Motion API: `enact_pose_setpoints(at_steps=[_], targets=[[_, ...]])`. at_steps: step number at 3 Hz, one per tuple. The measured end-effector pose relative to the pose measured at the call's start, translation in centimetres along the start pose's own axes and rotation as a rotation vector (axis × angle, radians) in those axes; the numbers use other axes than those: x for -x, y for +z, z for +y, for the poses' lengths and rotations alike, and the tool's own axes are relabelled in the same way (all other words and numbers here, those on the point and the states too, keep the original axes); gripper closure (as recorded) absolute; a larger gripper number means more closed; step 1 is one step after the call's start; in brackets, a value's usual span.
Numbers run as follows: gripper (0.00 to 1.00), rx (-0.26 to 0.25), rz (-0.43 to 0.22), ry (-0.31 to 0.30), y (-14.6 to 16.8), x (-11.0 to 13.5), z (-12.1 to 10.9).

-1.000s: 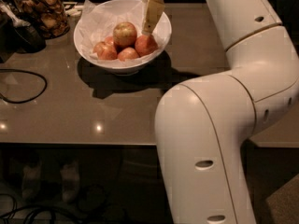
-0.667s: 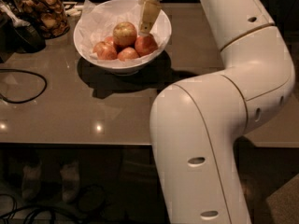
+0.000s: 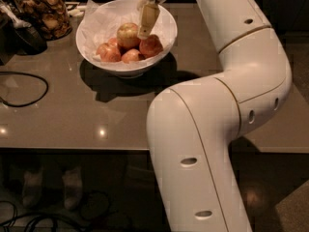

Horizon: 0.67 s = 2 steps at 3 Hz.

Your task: Pick apple from white bowl

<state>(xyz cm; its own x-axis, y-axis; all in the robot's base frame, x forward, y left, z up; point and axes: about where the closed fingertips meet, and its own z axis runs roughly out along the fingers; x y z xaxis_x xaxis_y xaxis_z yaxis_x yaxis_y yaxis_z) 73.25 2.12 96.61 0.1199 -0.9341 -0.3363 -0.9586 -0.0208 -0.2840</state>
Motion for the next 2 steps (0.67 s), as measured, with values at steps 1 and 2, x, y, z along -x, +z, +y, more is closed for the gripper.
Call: enact_pose_setpoints(at_steps=[1, 2], targets=[[0.32, 0.014, -0.003, -0.01, 0.96, 0.35, -0.06], [0.32, 0.028, -0.005, -0.02, 1.92, 0.8, -0.05]])
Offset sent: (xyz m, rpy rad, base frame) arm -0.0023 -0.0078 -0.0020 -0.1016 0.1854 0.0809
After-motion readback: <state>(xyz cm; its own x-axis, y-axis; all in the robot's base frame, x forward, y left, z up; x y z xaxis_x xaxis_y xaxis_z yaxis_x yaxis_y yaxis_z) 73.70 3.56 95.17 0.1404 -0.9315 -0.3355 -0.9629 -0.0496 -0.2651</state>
